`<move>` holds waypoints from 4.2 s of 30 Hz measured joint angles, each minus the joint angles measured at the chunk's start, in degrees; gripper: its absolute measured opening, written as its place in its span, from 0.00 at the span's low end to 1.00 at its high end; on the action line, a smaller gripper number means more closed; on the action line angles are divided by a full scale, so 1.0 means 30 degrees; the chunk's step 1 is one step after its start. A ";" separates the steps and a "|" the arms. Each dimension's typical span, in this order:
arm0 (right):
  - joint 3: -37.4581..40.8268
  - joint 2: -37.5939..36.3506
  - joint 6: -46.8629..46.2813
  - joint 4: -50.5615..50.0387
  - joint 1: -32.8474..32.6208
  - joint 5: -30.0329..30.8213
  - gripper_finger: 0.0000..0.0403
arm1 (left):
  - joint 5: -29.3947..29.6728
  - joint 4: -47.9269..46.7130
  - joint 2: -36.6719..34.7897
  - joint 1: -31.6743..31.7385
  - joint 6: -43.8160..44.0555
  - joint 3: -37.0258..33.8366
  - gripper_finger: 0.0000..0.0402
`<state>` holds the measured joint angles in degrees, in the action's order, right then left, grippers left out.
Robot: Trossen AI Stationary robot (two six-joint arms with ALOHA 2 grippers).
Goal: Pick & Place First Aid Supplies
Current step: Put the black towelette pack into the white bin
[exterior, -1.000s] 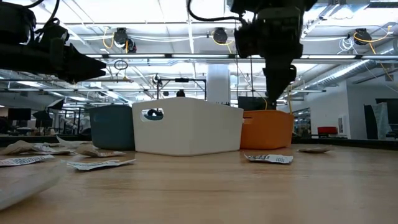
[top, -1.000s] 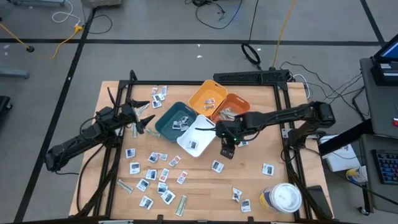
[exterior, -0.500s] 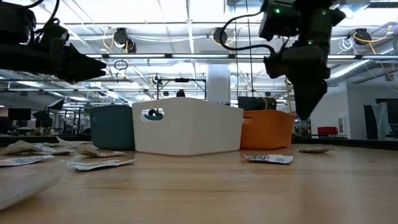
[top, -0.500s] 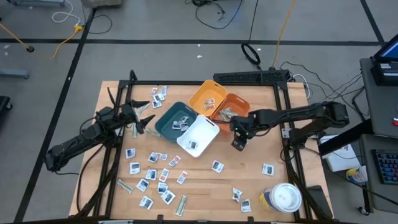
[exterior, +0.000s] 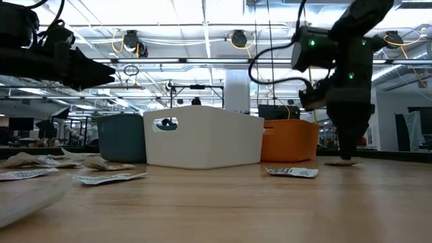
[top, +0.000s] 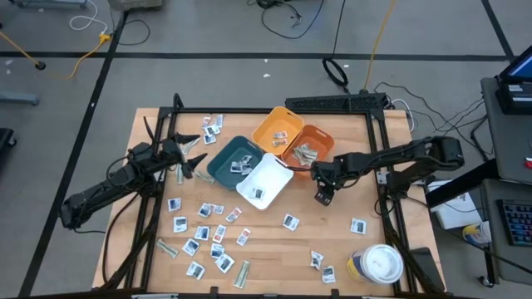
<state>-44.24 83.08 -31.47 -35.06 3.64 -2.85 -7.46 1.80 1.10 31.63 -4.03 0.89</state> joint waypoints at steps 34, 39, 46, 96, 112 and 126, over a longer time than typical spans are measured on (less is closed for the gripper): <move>-0.3693 0.0201 0.0351 -0.4333 -0.0553 -0.0605 0.01 | -0.0007 0.0019 0.0007 -0.0004 0.0000 0.0000 0.91; -0.6400 0.0193 0.0274 -0.6616 -0.0641 -0.0630 0.01 | -0.0003 0.0008 0.0007 0.0003 0.0000 -0.0007 0.91; -0.9491 0.0171 -0.0309 -0.9533 -0.0605 -0.0165 0.00 | -0.0003 0.0007 0.0007 0.0003 0.0000 -0.0003 0.91; -2.5946 1.6047 0.2936 -0.9495 -0.0685 0.0906 0.05 | -0.0003 0.0029 0.0001 -0.0004 0.0000 0.0000 0.91; -2.5946 1.5992 0.2942 -0.9528 -0.0743 0.0452 0.52 | -0.0003 0.0029 0.0003 -0.0002 0.0000 -0.0003 0.92; -2.5917 1.4223 0.1861 -1.3623 -0.0605 0.0433 0.49 | -0.0003 0.0030 0.0000 -0.0004 0.0000 -0.0007 0.91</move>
<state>-121.99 125.75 -25.89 -75.93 1.83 -1.55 -7.46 1.89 1.10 31.62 -4.03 0.87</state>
